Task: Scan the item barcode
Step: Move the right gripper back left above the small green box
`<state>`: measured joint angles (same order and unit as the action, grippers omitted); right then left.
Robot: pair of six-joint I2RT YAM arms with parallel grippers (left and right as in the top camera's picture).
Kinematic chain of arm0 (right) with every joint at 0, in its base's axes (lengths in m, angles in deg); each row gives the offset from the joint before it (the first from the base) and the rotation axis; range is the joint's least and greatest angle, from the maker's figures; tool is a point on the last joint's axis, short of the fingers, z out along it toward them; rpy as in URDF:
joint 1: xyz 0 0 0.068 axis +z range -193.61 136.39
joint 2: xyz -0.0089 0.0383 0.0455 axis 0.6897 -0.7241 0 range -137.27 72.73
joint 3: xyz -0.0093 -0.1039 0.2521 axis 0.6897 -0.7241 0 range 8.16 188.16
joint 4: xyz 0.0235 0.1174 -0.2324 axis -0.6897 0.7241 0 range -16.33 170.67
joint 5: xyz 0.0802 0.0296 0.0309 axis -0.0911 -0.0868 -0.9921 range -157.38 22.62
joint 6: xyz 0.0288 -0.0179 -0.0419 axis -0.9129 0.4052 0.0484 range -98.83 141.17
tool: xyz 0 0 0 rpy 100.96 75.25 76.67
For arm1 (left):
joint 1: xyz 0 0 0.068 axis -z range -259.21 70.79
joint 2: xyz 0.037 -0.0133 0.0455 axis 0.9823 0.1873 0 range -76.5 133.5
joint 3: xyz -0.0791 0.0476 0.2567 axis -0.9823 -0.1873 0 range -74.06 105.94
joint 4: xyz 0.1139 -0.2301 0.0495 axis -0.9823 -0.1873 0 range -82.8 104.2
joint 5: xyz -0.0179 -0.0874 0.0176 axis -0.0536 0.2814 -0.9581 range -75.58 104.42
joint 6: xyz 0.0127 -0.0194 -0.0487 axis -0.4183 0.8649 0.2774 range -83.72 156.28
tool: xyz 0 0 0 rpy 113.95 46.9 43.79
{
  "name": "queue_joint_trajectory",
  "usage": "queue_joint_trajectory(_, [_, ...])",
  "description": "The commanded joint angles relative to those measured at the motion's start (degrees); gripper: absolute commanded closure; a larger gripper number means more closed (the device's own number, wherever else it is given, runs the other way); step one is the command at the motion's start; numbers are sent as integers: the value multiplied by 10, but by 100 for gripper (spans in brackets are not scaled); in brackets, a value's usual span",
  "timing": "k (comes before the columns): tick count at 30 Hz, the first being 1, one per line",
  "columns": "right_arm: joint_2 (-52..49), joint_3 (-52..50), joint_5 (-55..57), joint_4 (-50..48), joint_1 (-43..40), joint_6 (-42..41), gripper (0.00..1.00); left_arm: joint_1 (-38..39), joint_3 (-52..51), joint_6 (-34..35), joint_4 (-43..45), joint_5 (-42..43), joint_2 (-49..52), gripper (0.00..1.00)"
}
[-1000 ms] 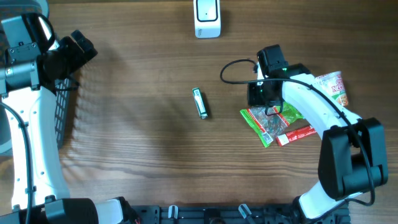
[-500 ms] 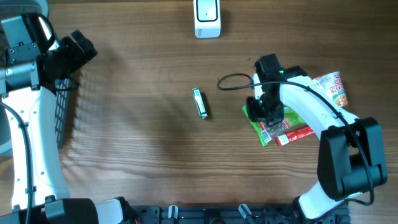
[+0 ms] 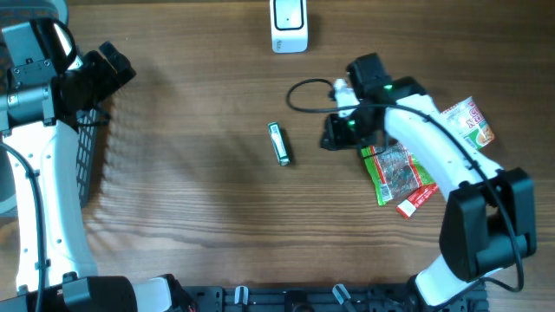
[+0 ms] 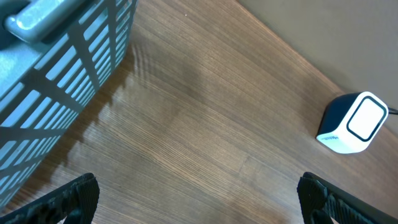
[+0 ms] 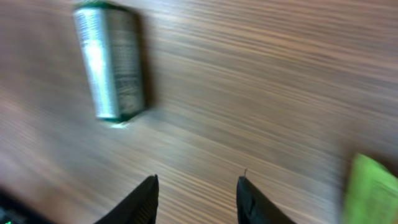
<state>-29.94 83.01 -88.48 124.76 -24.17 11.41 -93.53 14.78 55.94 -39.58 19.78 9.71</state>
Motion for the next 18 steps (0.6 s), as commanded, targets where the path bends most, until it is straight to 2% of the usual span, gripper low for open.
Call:
queue_joint_trajectory(1, [3, 8, -38, -36, 62, -16, 61, -2, 1, 1, 1, -8, 2, 0])
queue_joint_trajectory(4, [-2, 8, 30, -78, 115, -49, 64, -2, 1, 1, 1, -8, 2, 0])
queue_joint_trajectory(8, [-22, 8, 168, -122, 181, -85, 58, -2, 1, 1, 1, -8, 2, 0])
queue_joint_trajectory(13, [-49, 8, 279, -163, 220, -119, 60, -2, 1, 1, 1, -8, 2, 0])
queue_joint_trajectory(14, [-53, 8, 279, -175, 220, -127, 57, -2, 1, 2, 1, -8, 2, 0])
queue_joint_trajectory(16, [-56, 8, 271, -192, 218, -129, 43, -2, 1, 1, 1, -8, 2, 0])
queue_joint_trajectory(18, [-60, 8, 271, -205, 218, -127, 38, -2, 1, 2, 1, -8, 2, 0])
